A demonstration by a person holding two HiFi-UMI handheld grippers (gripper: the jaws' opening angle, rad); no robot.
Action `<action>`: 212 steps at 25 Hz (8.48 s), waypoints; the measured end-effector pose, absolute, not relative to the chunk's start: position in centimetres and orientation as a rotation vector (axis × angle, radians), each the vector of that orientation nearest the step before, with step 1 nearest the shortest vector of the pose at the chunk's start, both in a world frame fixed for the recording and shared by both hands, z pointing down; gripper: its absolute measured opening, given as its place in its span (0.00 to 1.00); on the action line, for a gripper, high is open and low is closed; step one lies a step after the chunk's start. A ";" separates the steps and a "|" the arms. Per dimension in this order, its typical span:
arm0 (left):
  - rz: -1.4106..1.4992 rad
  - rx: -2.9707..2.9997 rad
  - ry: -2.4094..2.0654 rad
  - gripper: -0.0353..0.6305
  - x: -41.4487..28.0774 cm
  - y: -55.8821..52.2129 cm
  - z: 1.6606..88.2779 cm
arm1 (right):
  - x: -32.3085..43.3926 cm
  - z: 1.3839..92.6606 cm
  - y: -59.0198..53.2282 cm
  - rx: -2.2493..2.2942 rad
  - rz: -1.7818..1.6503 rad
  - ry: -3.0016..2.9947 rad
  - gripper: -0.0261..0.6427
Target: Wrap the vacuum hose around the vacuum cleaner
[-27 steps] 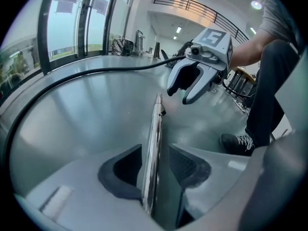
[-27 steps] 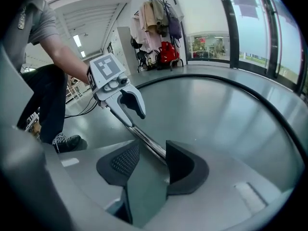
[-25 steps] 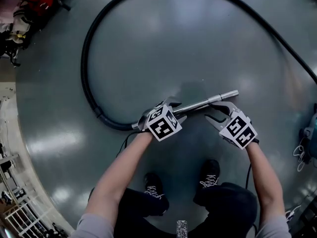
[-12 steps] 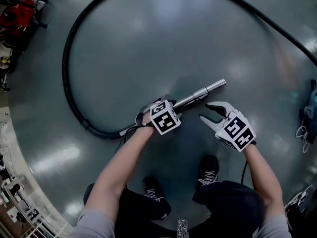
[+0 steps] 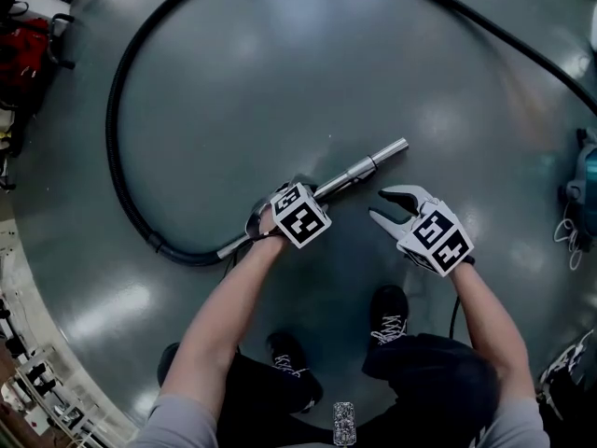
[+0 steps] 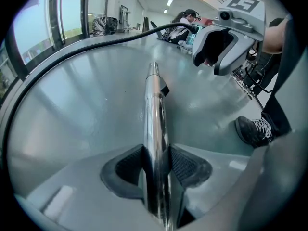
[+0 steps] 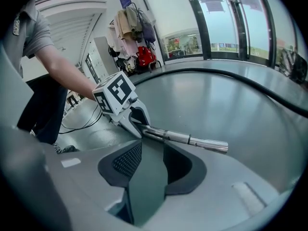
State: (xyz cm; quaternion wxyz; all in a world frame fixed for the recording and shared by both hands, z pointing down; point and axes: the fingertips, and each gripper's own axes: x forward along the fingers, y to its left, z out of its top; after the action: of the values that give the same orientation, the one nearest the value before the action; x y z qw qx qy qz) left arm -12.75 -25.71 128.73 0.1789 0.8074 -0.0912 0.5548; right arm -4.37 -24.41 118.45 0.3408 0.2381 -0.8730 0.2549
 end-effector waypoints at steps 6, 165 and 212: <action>1.549 2.294 -0.280 0.31 -12.4 -26.2 127.0 | -3.9 117.0 -25.1 0.632 0.669 -2.303 0.27; 0.151 2.342 -0.779 0.46 -17.7 -31.7 34.3 | -2.6 47.7 -22.0 0.413 0.364 -2.411 0.23; 1.539 3.175 0.431 0.51 -2.0 -31.0 40.9 | 0.6 42.7 -29.5 0.683 0.399 -1.970 0.23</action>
State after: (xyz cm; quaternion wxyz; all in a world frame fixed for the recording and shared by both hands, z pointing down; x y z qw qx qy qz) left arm -1.95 -31.03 40.90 -0.2049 0.8742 0.1188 0.4238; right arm 0.61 -29.48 42.74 0.4877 0.2810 -0.8101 0.1643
